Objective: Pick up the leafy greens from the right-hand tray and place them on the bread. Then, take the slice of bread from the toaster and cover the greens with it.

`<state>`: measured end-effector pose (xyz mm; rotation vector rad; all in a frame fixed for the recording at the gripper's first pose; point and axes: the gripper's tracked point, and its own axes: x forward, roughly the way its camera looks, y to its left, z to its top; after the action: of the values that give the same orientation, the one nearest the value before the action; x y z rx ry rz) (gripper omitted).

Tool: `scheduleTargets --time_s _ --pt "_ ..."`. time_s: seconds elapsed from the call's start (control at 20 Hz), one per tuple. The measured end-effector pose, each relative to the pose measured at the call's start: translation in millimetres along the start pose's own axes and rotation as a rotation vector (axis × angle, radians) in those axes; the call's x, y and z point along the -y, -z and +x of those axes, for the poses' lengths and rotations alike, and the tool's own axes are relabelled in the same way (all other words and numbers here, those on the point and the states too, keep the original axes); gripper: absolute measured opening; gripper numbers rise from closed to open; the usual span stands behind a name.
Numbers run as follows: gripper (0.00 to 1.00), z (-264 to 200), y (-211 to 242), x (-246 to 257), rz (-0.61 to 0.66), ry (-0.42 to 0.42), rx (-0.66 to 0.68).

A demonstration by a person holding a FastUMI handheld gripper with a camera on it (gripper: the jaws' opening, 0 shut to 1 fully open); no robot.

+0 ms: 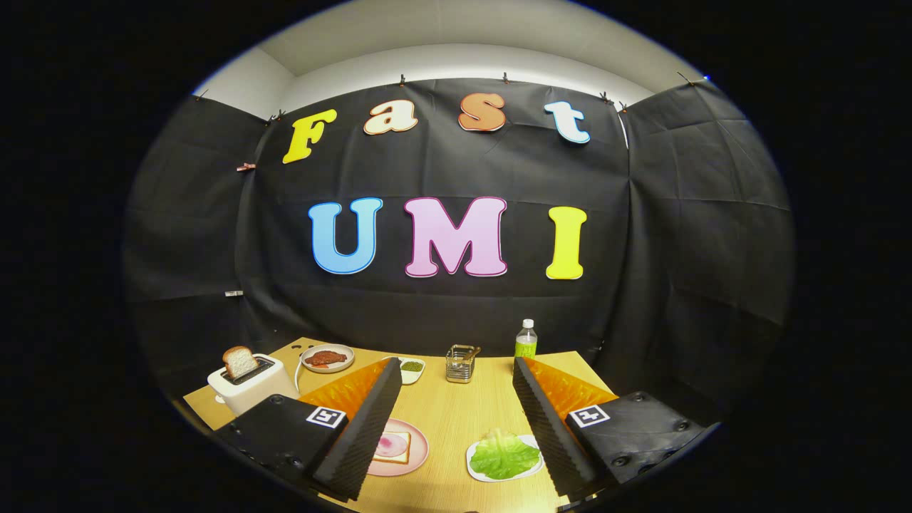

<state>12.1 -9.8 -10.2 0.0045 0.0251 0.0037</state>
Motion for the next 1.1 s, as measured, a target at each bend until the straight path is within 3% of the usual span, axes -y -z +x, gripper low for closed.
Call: scheduleTargets --time_s 0.75,1.1 --pt "0.97 39.2 32.9 15.5 0.008 -0.030 -0.101" --pt "0.98 65.3 105.5 36.6 0.003 -0.044 -0.278"
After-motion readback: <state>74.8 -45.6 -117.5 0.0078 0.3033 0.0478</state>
